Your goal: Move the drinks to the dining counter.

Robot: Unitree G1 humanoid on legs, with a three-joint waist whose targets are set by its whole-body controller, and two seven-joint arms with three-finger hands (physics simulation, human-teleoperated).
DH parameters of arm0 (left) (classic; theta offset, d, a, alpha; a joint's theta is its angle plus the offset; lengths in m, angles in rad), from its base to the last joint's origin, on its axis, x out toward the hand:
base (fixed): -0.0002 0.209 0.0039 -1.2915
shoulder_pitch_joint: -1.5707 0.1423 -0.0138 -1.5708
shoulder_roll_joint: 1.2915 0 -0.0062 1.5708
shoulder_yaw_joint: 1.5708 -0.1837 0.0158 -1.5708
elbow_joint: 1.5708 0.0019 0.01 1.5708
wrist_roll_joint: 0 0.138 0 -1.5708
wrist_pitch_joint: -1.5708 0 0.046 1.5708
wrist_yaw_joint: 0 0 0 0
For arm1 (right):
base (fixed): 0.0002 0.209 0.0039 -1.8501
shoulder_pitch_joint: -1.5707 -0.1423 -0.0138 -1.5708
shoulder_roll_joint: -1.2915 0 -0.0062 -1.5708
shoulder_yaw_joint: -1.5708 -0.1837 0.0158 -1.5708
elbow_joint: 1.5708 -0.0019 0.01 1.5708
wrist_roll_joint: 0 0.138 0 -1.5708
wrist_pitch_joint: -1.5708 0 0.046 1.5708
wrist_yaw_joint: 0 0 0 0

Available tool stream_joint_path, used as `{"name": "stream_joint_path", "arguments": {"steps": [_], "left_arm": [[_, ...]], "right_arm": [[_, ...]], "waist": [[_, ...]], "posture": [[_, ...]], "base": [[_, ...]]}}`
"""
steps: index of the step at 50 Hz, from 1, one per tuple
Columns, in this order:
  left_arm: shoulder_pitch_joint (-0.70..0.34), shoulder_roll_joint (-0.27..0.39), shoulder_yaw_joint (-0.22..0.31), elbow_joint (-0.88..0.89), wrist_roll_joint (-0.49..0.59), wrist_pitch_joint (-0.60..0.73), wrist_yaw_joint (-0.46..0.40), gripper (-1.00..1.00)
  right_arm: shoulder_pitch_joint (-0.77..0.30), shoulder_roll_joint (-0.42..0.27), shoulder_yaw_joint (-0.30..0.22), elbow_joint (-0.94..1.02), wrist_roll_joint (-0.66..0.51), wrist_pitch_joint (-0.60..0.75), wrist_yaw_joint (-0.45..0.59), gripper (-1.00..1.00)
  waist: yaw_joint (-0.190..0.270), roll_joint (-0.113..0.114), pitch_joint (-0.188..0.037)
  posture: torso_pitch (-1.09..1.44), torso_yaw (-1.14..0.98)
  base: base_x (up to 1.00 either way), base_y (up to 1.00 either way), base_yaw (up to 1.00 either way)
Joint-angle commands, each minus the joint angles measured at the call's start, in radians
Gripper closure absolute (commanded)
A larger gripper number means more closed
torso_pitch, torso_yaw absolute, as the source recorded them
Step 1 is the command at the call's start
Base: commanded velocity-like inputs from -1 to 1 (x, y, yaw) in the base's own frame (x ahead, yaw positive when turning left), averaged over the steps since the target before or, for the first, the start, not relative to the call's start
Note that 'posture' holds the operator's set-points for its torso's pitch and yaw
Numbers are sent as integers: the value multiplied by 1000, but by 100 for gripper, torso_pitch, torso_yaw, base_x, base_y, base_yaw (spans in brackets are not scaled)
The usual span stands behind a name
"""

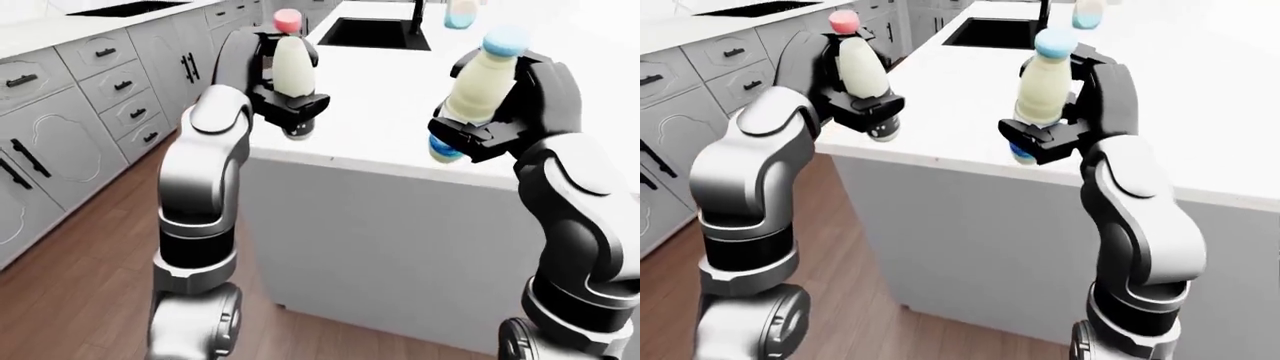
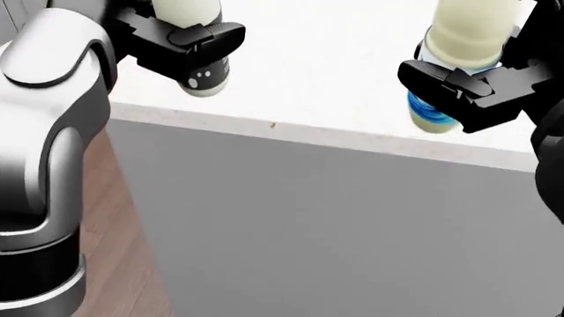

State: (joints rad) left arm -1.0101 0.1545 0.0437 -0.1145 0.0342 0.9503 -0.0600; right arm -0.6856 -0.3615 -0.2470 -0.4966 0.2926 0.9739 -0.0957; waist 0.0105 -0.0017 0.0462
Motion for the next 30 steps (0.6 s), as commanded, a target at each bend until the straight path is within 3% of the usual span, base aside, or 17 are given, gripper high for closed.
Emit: {"name": "stream_joint_path", "arguments": {"steps": [1, 7, 10, 11, 13, 16, 17, 18, 19, 21, 30], "left_arm": [[-29, 7, 12, -26, 8, -29, 2, 100], [-30, 5, 12, -34, 12, -26, 0, 100], [-27, 3, 7, -34, 17, -27, -3, 100], [-30, 3, 9, -35, 18, -25, -3, 100], [-29, 2, 9, -36, 19, -25, -4, 100], [-33, 1, 9, -45, 21, -15, -5, 100], [-32, 2, 10, -48, 21, -13, -6, 100], [-31, 1, 9, -51, 21, -12, -6, 100], [-28, 1, 9, -53, 22, -12, -7, 100], [-29, 1, 9, -53, 22, -12, -7, 100], [-25, 0, 8, -55, 26, -15, -9, 100]], "right_arm": [[-31, -6, -7, -27, -2, -58, -6, 100], [-29, -5, -6, -23, -3, -65, -5, 100], [-32, -7, -6, -24, -3, -63, -4, 100], [-34, -8, -8, -26, -1, -60, -4, 100], [-38, -9, -9, -31, 1, -52, -7, 100], [-41, -11, -8, -32, 3, -50, -7, 100], [-41, -11, -8, -35, 3, -49, -8, 100], [-40, -12, -7, -35, 3, -50, -7, 100], [-43, -12, -8, -40, 4, -44, -9, 100], [-44, -13, -7, -37, 4, -46, -8, 100], [-45, -14, -10, -42, 6, -43, -9, 100]], "waist": [[4, -11, -18], [0, 7, -35], [1, 38, -16], [5, 33, -18], [5, 16, -20], [8, -33, -5], [9, -58, -7], [8, -98, -21], [4, -81, -28], [3, -85, -24], [-2, 2, -18]], "posture": [[0, 0], [0, 0], [0, 0], [0, 0], [0, 0], [0, 0], [0, 0], [0, 0], [0, 0], [0, 0], [0, 0]], "base": [[12, 0, 0], [12, 0, 0], [12, 0, 0], [12, 0, 0], [12, 0, 0], [12, 0, 0], [12, 0, 0], [11, 0, 0], [12, 0, 0], [11, 0, 0], [12, 0, 0]]}}
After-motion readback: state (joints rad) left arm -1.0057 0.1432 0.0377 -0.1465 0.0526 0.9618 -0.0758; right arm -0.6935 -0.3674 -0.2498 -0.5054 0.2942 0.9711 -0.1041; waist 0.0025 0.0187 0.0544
